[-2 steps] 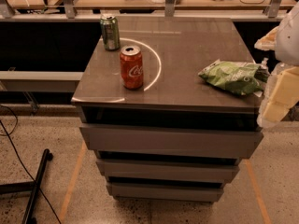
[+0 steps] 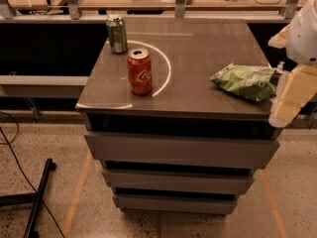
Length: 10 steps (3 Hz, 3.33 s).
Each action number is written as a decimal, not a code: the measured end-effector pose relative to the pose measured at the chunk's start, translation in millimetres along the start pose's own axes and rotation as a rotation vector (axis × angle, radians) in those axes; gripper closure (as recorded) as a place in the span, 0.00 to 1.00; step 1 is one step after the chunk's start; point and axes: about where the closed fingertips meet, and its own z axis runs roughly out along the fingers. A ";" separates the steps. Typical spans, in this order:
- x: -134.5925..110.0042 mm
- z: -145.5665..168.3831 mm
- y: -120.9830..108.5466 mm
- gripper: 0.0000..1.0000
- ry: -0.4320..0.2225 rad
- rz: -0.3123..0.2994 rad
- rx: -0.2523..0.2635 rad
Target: Move green jalapeno chip bag near green can
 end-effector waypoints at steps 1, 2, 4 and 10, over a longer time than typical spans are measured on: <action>6.7 16.0 -39.1 0.00 0.028 -0.007 0.048; 20.7 44.2 -84.5 0.00 0.045 0.007 0.077; 67.0 149.7 -147.8 0.17 0.039 0.146 -0.032; -16.8 142.1 -162.1 1.00 -0.144 0.064 -0.152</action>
Offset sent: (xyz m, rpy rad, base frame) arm 0.1557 -0.0719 -0.0536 -0.0700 -0.0686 -0.0711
